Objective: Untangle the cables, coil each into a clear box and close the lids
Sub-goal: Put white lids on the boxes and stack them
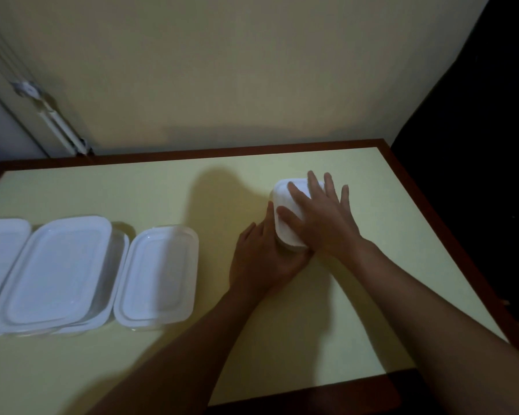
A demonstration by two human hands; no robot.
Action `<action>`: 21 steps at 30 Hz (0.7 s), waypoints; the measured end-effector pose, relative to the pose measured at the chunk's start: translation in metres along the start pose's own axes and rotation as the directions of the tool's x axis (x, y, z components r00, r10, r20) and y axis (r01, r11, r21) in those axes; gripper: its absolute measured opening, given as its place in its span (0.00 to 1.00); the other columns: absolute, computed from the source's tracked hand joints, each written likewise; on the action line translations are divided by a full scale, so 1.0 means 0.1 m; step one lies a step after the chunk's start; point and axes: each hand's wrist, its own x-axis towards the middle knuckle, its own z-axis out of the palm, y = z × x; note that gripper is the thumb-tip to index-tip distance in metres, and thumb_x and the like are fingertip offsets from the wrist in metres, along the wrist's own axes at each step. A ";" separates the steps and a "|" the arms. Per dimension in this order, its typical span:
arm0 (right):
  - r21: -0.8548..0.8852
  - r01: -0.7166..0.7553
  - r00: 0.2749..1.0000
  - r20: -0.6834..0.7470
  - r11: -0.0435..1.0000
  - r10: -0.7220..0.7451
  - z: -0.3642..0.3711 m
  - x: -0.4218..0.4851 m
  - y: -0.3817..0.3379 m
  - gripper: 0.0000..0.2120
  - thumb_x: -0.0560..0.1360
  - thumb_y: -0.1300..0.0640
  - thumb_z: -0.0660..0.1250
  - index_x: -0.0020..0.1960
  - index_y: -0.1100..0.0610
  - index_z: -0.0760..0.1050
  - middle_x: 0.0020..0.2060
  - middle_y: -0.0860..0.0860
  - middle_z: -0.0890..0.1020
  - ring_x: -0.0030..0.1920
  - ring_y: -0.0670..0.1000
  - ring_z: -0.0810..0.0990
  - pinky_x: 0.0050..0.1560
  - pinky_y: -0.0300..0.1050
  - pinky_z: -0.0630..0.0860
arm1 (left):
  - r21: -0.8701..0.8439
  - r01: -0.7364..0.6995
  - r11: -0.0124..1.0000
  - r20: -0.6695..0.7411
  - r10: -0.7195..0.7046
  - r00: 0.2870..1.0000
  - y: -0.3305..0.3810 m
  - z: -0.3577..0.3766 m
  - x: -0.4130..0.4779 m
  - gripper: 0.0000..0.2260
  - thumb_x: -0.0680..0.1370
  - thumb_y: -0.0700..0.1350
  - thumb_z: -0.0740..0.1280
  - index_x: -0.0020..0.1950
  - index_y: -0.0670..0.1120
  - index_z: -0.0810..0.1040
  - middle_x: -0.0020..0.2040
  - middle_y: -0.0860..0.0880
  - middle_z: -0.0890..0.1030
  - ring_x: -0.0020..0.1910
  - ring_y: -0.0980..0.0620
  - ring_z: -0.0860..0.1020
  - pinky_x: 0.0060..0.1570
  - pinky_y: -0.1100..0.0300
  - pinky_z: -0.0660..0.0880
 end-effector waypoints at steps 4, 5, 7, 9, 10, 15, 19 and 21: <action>-0.049 0.017 1.000 0.019 0.999 -0.016 0.05 0.03 -0.01 0.37 0.76 0.29 0.36 0.81 0.43 0.52 0.82 0.57 0.52 0.80 0.65 0.49 0.75 0.72 0.49 | -0.024 -0.019 1.000 -0.011 0.019 1.000 -0.01 0.01 -0.01 0.46 0.73 0.72 0.64 0.80 0.44 0.57 0.71 0.48 0.76 0.62 0.51 0.79 0.62 0.49 0.77; -0.049 0.017 1.000 0.023 0.999 -0.015 0.06 0.03 -0.01 0.38 0.76 0.29 0.35 0.80 0.43 0.52 0.82 0.57 0.52 0.80 0.64 0.50 0.75 0.73 0.50 | -0.012 -0.018 1.000 -0.010 0.018 1.000 -0.01 0.02 -0.01 0.46 0.73 0.72 0.64 0.80 0.44 0.57 0.71 0.48 0.75 0.63 0.51 0.78 0.62 0.49 0.76; -0.036 0.011 0.999 0.040 0.999 -0.010 0.04 0.03 0.00 0.37 0.76 0.30 0.35 0.81 0.43 0.52 0.82 0.57 0.51 0.81 0.63 0.49 0.74 0.73 0.51 | 0.003 -0.006 1.000 0.005 0.006 1.000 -0.02 0.02 -0.02 0.45 0.74 0.72 0.62 0.81 0.44 0.56 0.73 0.47 0.74 0.64 0.50 0.78 0.64 0.49 0.75; -0.047 0.022 0.998 0.060 0.999 -0.019 0.03 0.02 0.00 0.34 0.78 0.33 0.38 0.81 0.44 0.49 0.82 0.58 0.48 0.81 0.63 0.47 0.75 0.73 0.52 | -0.040 0.025 0.999 0.029 -0.024 0.999 -0.04 0.01 -0.01 0.42 0.76 0.72 0.57 0.81 0.47 0.55 0.72 0.48 0.75 0.63 0.50 0.78 0.64 0.48 0.75; -0.049 0.028 0.998 0.066 0.998 -0.024 0.04 0.02 0.00 0.32 0.80 0.36 0.40 0.82 0.44 0.48 0.82 0.57 0.47 0.81 0.63 0.46 0.75 0.74 0.51 | -0.100 0.056 0.993 0.035 -0.053 0.998 -0.04 -0.01 -0.01 0.38 0.78 0.70 0.55 0.81 0.49 0.56 0.69 0.48 0.77 0.60 0.51 0.80 0.62 0.47 0.77; 0.085 -0.030 1.000 0.003 0.996 0.029 0.08 0.00 -0.03 0.24 0.85 0.41 0.45 0.81 0.41 0.51 0.82 0.52 0.47 0.82 0.58 0.44 0.77 0.69 0.49 | -0.258 0.269 0.928 0.013 -0.275 0.961 -0.09 -0.07 0.21 0.23 0.82 0.59 0.50 0.78 0.59 0.65 0.56 0.46 0.84 0.47 0.52 0.81 0.50 0.52 0.79; 0.154 -0.045 0.999 0.005 0.987 0.045 0.08 0.00 -0.03 0.24 0.85 0.40 0.46 0.81 0.40 0.53 0.83 0.50 0.47 0.82 0.55 0.43 0.77 0.68 0.47 | -0.322 0.386 0.864 0.117 -0.368 0.922 -0.17 -0.01 0.58 0.18 0.84 0.57 0.56 0.74 0.59 0.70 0.65 0.51 0.81 0.58 0.53 0.80 0.60 0.54 0.77; 0.186 -0.055 0.999 0.012 0.981 0.053 0.07 0.00 -0.03 0.25 0.85 0.39 0.46 0.81 0.39 0.53 0.83 0.50 0.47 0.82 0.54 0.42 0.78 0.67 0.45 | -0.407 0.457 0.791 0.189 -0.417 0.889 -0.22 -0.02 0.73 0.17 0.83 0.56 0.60 0.71 0.57 0.76 0.66 0.53 0.80 0.63 0.53 0.79 0.65 0.51 0.75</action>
